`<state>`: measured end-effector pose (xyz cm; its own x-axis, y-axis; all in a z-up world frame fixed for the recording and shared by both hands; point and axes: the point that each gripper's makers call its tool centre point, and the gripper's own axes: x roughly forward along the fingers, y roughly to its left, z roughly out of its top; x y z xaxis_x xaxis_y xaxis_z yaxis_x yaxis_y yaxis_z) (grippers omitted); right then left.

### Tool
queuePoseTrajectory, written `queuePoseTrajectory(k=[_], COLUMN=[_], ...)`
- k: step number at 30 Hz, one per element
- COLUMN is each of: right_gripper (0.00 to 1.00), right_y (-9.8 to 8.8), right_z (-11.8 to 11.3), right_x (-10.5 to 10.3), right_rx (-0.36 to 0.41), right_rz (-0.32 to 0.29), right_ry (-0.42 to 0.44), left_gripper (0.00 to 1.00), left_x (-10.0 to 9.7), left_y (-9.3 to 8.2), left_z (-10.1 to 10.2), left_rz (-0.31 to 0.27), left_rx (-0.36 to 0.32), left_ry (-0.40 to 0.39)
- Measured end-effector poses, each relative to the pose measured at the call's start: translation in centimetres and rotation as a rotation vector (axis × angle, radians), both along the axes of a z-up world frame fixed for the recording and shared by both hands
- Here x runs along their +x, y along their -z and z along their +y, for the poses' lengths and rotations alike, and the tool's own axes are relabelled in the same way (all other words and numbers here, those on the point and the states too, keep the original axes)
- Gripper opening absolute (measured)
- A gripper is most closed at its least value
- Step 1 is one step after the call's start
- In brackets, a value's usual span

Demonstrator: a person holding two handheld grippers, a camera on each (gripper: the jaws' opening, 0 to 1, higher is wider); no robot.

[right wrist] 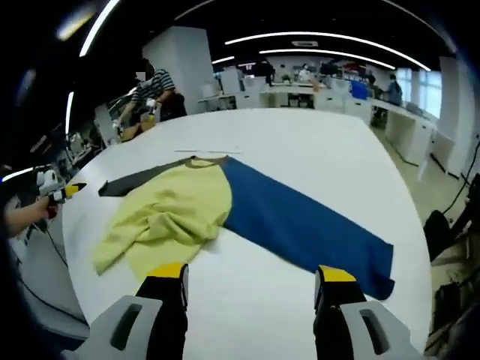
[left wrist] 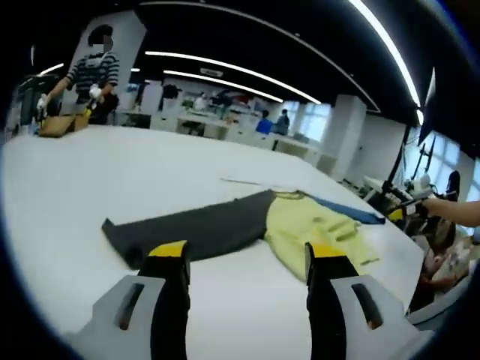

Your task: Fold the garment on the visible template until the final outline fits inside the template.

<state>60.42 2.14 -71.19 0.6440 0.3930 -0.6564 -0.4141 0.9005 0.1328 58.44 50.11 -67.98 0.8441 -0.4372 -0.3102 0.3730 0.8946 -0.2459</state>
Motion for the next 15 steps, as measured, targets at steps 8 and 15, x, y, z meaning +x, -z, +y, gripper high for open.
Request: queuePoseTrajectory(k=[8,15], right_gripper=[0.65,0.63], right_y=[0.2,0.9], right_z=[3.8,6.8], right_x=[-1.6,-3.1], right_rx=[0.022,0.028], right_rz=[0.006,0.011], right_ry=[-0.061,-0.102], left_gripper=[0.57,0.54], left_x=[-2.2,-3.8], left_y=[1.4,2.7], left_z=[-4.3,-7.4], left_rz=[0.038,0.055], left_rx=[0.079,0.128], left_ry=[0.124,0.207])
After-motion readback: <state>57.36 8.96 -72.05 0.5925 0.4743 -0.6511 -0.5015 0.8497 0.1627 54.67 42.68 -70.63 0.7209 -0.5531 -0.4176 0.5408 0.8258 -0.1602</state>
